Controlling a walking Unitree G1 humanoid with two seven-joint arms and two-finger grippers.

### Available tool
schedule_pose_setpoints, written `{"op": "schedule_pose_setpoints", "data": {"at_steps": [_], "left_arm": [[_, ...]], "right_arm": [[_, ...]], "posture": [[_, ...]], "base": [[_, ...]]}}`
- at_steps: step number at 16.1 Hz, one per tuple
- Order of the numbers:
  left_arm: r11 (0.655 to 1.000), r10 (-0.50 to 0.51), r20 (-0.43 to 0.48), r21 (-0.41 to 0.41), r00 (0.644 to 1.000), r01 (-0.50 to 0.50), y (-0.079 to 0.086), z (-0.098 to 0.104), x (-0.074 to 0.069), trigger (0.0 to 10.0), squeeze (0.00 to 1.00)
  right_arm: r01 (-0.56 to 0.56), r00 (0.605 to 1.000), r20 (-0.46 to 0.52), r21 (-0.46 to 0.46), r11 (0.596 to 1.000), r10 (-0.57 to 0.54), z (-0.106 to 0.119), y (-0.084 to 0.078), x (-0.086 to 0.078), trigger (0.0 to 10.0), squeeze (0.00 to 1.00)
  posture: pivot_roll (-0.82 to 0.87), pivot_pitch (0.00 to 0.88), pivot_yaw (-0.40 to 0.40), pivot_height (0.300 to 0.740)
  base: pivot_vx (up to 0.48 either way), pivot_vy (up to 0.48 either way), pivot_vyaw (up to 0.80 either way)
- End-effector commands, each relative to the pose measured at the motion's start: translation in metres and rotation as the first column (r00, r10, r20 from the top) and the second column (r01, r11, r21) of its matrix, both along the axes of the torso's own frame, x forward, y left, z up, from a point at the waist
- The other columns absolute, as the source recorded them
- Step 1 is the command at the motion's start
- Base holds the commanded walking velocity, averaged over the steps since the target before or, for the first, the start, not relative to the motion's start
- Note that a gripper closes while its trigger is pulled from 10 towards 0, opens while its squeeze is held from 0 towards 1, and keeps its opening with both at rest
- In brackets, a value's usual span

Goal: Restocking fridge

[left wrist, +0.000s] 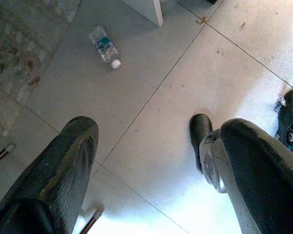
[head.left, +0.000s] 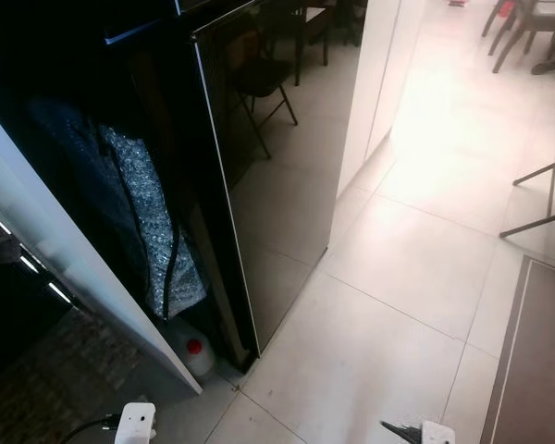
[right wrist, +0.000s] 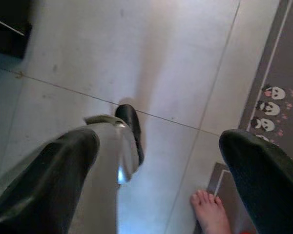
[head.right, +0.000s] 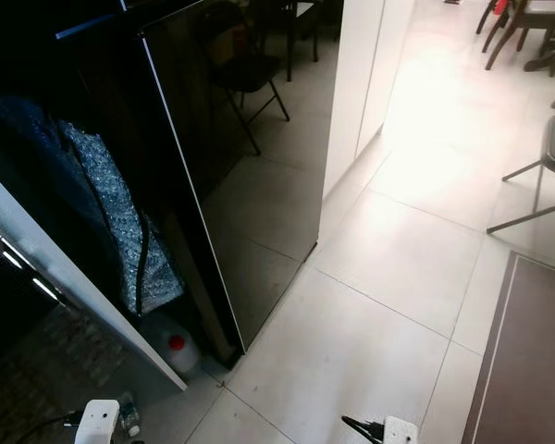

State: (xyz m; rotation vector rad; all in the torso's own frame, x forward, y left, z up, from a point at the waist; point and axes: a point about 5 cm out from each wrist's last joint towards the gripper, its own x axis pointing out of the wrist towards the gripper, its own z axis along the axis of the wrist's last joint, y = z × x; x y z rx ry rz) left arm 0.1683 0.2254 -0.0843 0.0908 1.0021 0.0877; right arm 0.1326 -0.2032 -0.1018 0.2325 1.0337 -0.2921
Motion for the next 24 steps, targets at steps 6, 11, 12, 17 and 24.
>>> {"op": "schedule_pose_setpoints", "data": {"at_steps": [6,11,12,17,24], "left_arm": [[1.0,-0.006,-0.037,0.009,0.999,0.006,0.003,-0.003,-0.007,10.0,0.0],[1.0,-0.01,-0.038,0.009,0.999,0.01,0.003,-0.003,-0.008,10.0,0.0],[1.0,-0.01,-0.038,0.008,0.999,0.011,0.003,-0.003,-0.008,10.0,0.0],[1.0,-0.016,-0.037,0.011,0.999,0.017,0.004,-0.002,-0.007,10.0,0.0],[1.0,-0.027,-0.038,0.015,0.999,0.027,0.003,-0.002,-0.006,10.0,0.0]], "right_arm": [[0.042,0.999,0.028,-0.004,0.999,-0.042,0.004,-0.006,0.009,10.0,0.0],[0.062,0.998,0.018,0.011,0.998,-0.062,0.001,-0.001,0.002,10.0,0.0],[0.06,0.998,0.016,0.008,0.998,-0.06,0.001,-0.001,0.002,10.0,0.0],[0.071,0.997,0.021,0.01,0.997,-0.071,0.001,-0.002,0.003,10.0,0.0],[0.086,0.995,0.038,0.012,0.996,-0.087,0.002,-0.003,0.004,10.0,0.0]], "posture": [[-0.04,0.04,0.051,0.74],[-0.03,0.034,0.052,0.74],[-0.03,0.034,0.052,0.74],[-0.03,0.047,0.048,0.74],[-0.02,0.058,0.048,0.74]], "base": [[0.0,0.0,-0.61],[0.0,0.0,-0.7],[0.0,0.0,-0.69],[0.0,0.0,-0.69],[0.0,0.0,-0.39]]}}
